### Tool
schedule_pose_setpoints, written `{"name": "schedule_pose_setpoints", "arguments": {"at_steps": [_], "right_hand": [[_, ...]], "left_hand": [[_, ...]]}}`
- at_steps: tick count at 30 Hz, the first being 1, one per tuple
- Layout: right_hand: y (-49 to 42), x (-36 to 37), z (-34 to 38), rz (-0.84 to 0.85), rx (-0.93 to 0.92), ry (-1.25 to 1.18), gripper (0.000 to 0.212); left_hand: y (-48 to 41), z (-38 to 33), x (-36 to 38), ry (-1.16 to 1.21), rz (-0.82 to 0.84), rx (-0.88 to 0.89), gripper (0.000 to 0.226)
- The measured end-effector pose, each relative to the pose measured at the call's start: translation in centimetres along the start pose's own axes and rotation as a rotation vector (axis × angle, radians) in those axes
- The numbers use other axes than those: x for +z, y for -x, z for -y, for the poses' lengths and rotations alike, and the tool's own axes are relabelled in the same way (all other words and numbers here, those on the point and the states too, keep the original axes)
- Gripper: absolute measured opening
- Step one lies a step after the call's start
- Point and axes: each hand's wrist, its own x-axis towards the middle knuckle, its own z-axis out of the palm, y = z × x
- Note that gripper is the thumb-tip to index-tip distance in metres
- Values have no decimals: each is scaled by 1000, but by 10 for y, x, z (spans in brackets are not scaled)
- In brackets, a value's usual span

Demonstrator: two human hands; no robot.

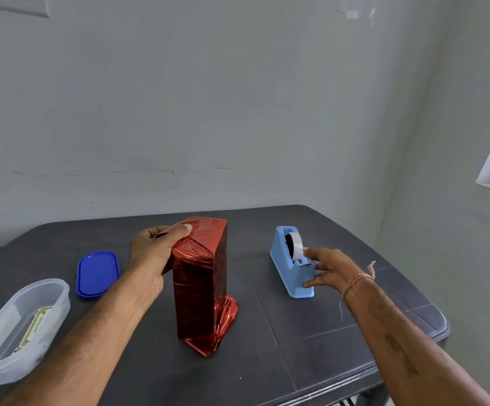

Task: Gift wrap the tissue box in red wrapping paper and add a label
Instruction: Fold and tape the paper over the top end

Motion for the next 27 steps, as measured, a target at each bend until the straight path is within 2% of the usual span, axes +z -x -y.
{"name": "schedule_pose_setpoints", "arguments": {"at_steps": [13, 19, 27], "right_hand": [[4, 2, -29, -44, -66, -212, 23], [-1, 1, -43, -71, -66, -269, 45], [-5, 2, -64, -135, -91, -241, 38]], "left_hand": [[1, -1, 1, -18, -9, -11, 61], [1, -2, 1, -23, -10, -10, 61], [4, -3, 2, -28, -13, -4, 56]]}}
